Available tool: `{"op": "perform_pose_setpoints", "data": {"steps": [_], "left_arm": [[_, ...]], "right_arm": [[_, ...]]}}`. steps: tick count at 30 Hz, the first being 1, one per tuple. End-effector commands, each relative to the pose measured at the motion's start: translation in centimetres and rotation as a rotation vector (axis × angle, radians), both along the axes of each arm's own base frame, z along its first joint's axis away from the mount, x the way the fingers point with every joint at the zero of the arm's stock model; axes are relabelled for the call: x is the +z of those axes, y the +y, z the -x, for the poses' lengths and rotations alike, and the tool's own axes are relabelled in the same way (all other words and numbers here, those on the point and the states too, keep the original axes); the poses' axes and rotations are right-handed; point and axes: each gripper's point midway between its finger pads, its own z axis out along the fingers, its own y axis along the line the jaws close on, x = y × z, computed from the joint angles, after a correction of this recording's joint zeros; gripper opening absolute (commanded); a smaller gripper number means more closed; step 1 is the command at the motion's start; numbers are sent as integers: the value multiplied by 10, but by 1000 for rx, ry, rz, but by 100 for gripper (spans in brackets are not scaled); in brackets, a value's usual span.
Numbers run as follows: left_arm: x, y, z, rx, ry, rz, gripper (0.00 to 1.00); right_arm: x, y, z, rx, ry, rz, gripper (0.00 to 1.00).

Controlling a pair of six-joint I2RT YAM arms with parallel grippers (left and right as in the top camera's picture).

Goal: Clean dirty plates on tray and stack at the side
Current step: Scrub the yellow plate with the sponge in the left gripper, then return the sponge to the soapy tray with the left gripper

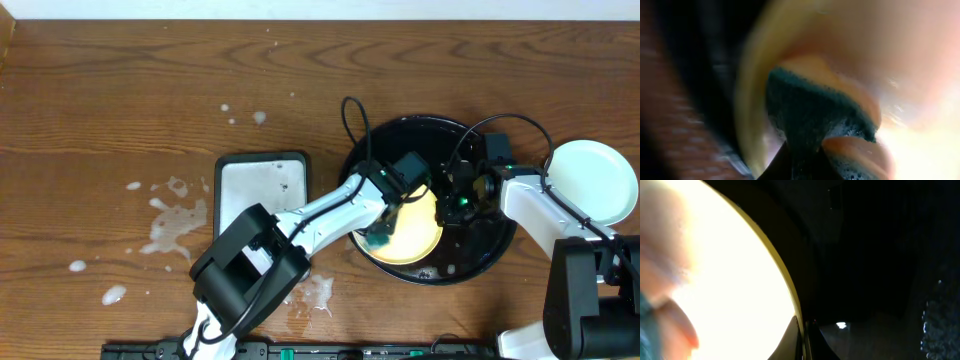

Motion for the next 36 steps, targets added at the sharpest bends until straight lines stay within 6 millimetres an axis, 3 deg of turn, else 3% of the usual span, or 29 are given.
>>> {"op": "perform_pose_setpoints", "data": {"steps": [1, 4, 6, 10, 14, 19, 22, 25, 30, 31, 33, 36], "left_arm": [[-11, 68, -35, 43, -149, -302, 8], [-11, 63, -43, 64, -173, -269, 8], [-15, 50, -45, 68, -165, -201, 8], [-25, -16, -31, 46, -21, 130, 8], [-16, -89, -9, -38, 127, 481, 8], [-12, -113, 8, -65, 142, 537, 8], [-14, -113, 18, -85, 160, 515, 8], [-21, -96, 17, -54, 168, 446, 8], [-34, -25, -9, 50, 51, 129, 8], [-29, -3, -19, 68, -7, 22, 8], [-14, 17, -32, 76, -89, -92, 7], [10, 21, -43, 75, -153, -127, 8]], "right_arm": [[-6, -7, -1, 3, 2, 47, 1], [-6, -7, 0, 3, 2, 47, 1], [-6, -7, -1, 3, 2, 47, 1], [-6, -6, -1, 3, -1, 46, 1], [-6, -6, -1, 3, 0, 46, 1], [-6, -6, -1, 3, 2, 46, 1], [-6, -6, -1, 3, 2, 46, 1], [-6, -6, -1, 3, 2, 46, 1], [-6, -6, -1, 4, 2, 46, 1], [-6, -6, -1, 3, 2, 46, 1], [-6, -6, -1, 3, 1, 46, 1], [-6, -6, -1, 3, 1, 46, 1]]}}
